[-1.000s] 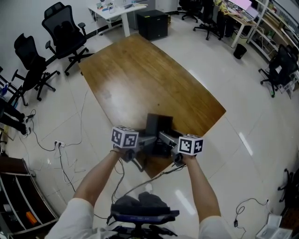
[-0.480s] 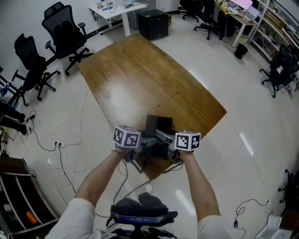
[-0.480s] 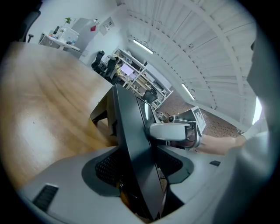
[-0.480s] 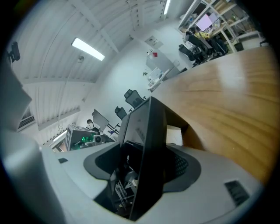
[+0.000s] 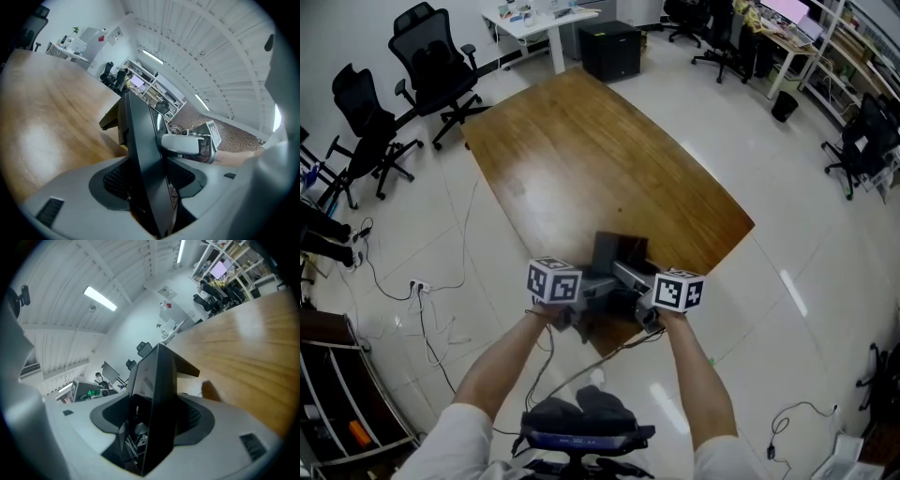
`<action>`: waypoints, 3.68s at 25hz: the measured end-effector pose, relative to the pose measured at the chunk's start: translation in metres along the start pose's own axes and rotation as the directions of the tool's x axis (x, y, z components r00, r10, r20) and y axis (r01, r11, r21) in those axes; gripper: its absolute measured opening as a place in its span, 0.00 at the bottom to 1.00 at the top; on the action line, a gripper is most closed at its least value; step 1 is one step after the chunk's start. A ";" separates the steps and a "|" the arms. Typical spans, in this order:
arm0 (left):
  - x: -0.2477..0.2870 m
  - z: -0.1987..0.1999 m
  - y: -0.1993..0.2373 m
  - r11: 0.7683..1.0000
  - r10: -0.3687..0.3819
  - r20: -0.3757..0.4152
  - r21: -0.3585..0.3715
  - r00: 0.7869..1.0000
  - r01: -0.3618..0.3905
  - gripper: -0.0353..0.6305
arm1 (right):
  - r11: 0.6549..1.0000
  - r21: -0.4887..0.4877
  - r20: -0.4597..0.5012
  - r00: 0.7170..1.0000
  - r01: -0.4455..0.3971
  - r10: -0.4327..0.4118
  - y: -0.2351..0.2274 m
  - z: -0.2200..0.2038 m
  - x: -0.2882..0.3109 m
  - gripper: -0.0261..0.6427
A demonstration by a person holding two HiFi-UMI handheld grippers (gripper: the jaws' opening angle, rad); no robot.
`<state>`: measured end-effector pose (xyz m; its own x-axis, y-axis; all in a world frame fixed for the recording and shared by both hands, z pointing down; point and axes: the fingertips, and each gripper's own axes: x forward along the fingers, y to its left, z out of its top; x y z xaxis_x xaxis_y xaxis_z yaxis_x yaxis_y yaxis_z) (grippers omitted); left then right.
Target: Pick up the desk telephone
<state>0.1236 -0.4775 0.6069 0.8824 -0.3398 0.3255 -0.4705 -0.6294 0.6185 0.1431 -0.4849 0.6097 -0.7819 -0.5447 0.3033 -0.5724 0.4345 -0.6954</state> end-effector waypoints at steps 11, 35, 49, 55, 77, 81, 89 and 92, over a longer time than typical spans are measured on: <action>-0.033 0.025 -0.034 0.999 -0.014 0.124 0.041 0.992 0.009 0.41 | 0.992 -0.124 0.032 0.999 -0.022 0.026 0.045 0.018 -0.014 0.48; -0.154 0.059 -0.176 0.937 -0.141 0.281 0.347 0.949 0.037 0.41 | 0.914 -0.403 0.242 0.969 0.054 0.049 0.223 0.034 -0.085 0.49; -0.221 0.051 -0.252 0.859 -0.242 0.324 0.510 0.915 0.047 0.41 | 0.839 -0.529 0.361 0.929 0.130 0.084 0.319 0.018 -0.128 0.49; -0.243 0.042 -0.280 0.831 -0.258 0.346 0.556 0.902 0.024 0.41 | 0.811 -0.570 0.381 0.917 0.131 0.120 0.350 0.006 -0.146 0.49; -0.293 0.008 -0.321 0.808 -0.257 0.359 0.589 0.897 -0.004 0.41 | 0.794 -0.596 0.401 0.900 0.116 0.169 0.403 -0.037 -0.169 0.49; -0.297 0.008 -0.321 0.802 -0.265 0.359 0.597 0.895 -0.002 0.41 | 0.791 -0.600 0.402 0.900 0.120 0.168 0.407 -0.038 -0.167 0.49; -0.299 0.006 -0.319 0.805 -0.261 0.349 0.593 0.900 0.004 0.41 | 0.797 -0.591 0.402 0.902 0.122 0.160 0.409 -0.040 -0.164 0.49; -0.299 0.006 -0.317 0.807 -0.259 0.345 0.590 0.902 0.006 0.41 | 0.799 -0.589 0.402 0.902 0.122 0.159 0.409 -0.039 -0.163 0.48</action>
<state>0.0088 -0.1806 0.3086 0.9159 -0.3849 -0.1138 -0.3778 -0.9225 0.0792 0.0269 -0.1903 0.3018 -0.6967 -0.7106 -0.0985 -0.6982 0.7031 -0.1347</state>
